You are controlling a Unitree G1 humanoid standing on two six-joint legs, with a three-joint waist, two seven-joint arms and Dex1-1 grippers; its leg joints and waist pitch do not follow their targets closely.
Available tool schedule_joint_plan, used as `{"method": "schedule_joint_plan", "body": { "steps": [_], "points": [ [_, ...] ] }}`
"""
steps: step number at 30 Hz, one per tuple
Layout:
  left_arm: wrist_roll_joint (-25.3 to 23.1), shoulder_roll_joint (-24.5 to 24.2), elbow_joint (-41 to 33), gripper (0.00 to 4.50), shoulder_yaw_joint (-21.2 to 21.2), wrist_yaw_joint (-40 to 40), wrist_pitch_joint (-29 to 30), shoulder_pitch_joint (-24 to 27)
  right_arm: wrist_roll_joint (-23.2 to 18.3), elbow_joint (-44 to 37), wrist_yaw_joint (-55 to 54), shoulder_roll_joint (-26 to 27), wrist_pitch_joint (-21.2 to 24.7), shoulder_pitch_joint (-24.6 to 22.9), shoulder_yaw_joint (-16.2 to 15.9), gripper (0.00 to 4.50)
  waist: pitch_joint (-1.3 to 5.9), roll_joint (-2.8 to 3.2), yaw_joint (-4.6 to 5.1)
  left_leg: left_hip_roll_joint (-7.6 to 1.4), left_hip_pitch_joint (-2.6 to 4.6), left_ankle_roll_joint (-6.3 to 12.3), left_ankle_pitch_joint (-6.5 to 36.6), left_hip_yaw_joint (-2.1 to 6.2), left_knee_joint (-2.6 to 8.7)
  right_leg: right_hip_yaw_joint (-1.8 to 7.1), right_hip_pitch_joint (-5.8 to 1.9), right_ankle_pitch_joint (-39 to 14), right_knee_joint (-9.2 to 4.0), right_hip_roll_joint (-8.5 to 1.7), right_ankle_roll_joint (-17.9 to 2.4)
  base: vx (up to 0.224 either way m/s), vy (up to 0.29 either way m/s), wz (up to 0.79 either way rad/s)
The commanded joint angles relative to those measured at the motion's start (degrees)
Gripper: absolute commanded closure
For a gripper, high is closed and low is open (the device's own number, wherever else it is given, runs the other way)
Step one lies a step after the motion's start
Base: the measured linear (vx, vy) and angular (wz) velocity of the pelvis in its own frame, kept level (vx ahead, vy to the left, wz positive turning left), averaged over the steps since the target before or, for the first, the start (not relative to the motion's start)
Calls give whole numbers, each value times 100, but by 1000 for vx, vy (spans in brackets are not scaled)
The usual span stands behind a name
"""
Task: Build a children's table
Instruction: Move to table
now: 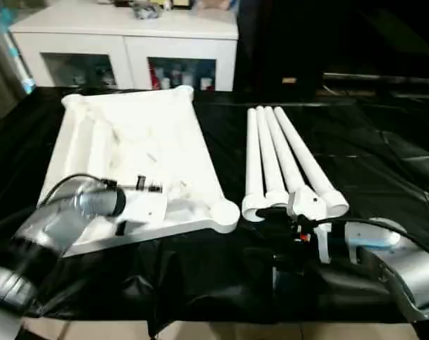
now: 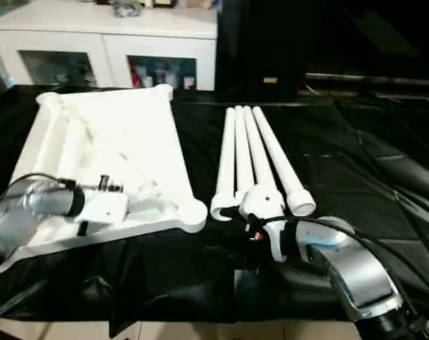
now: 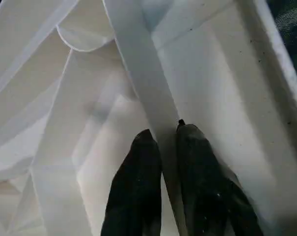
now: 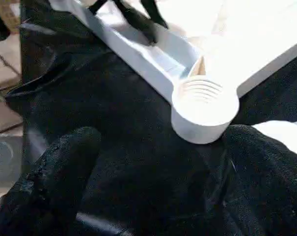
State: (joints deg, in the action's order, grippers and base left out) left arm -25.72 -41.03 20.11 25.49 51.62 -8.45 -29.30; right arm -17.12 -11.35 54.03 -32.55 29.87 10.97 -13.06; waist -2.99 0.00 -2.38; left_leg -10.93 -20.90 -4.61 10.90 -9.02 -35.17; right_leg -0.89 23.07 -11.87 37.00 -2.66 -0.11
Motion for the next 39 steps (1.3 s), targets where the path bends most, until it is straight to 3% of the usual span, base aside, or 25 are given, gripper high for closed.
{"method": "schedule_joint_plan", "body": {
  "steps": [1,3,4,6,14,16,20,24,25,27,28,34,39],
  "points": [
    [-97,35,-456,417,-320,-592,562,235,16,-153,-77,18,56,-16,-16,0,315,-23,-65,-169,12,-59,1409,77,464,223,-201,-1981,-564,-421,-782,0,0,0],
    [-127,50,-612,417,-394,-642,740,295,25,-136,-90,31,37,-26,-29,0,325,-18,-60,-152,0,-22,1235,48,440,208,-218,-1384,-517,-393,-973,0,0,0],
    [-167,53,-730,419,-443,-663,884,330,33,-120,-94,38,23,-28,-33,0,346,-5,-88,-154,30,32,1144,36,424,213,-227,-1105,-512,-410,-1086,0,0,0],
    [-228,28,-982,424,-550,-685,1091,390,39,-103,-113,61,9,-30,-34,0,351,16,-125,-149,-2,84,966,31,420,202,-244,-726,-492,-396,-1177,0,0,0],
    [-70,-5,-1886,430,-788,-291,1751,698,56,-70,-197,133,-33,-64,-68,0,316,55,-153,-152,7,-30,1354,58,462,198,-242,-1176,-527,-410,-1109,0,0,0],
    [135,15,-2112,431,-826,-199,1896,832,43,-85,-209,134,-32,-81,-64,0,321,53,-155,-149,2,-25,1295,60,461,197,-246,-1028,-512,-399,-1137,0,0,0],
    [1022,341,-2563,435,-1102,-108,2033,1145,0,-118,-212,116,-13,-108,-17,0,340,70,-175,-151,9,1,1185,45,451,185,-248,-672,-491,-393,-1276,0,0,0],
    [1347,453,-2874,445,-1218,81,2255,1393,-7,-86,-199,95,-27,-90,9,0,364,-9,-191,-165,-7,157,817,31,440,171,-290,-10,-432,-390,-1378,0,0,0],
    [1424,463,-2929,446,-1210,150,2255,1426,-8,-70,-195,91,-32,-77,11,0,364,-5,-195,-159,-17,203,717,30,433,168,-302,70,-424,-398,-1388,0,0,0],
    [1503,554,-2968,448,-1224,102,2355,1443,-9,-39,-183,82,-43,-47,14,0,363,-2,-190,-160,-17,246,646,26,431,170,-307,102,-422,-404,-1392,0,0,0],
    [1496,561,-2932,448,-1168,90,2321,1422,-5,-12,-173,77,-51,-19,14,0,357,-43,-178,-155,-19,276,655,9,428,172,-306,72,-439,-399,-1384,0,0,0],
    [1318,539,-2682,448,-974,1,2154,1277,3,54,-142,51,-67,84,34,0,327,-12,-164,-158,5,195,907,11,443,182,-286,-603,-501,-406,-1202,0,0,0],
    [1288,495,-2646,448,-982,-24,2124,1260,0,45,-141,38,-64,86,46,0,340,-2,-160,-159,3,163,859,17,441,182,-286,-491,-487,-401,-1178,0,0,0]
  ]
}}
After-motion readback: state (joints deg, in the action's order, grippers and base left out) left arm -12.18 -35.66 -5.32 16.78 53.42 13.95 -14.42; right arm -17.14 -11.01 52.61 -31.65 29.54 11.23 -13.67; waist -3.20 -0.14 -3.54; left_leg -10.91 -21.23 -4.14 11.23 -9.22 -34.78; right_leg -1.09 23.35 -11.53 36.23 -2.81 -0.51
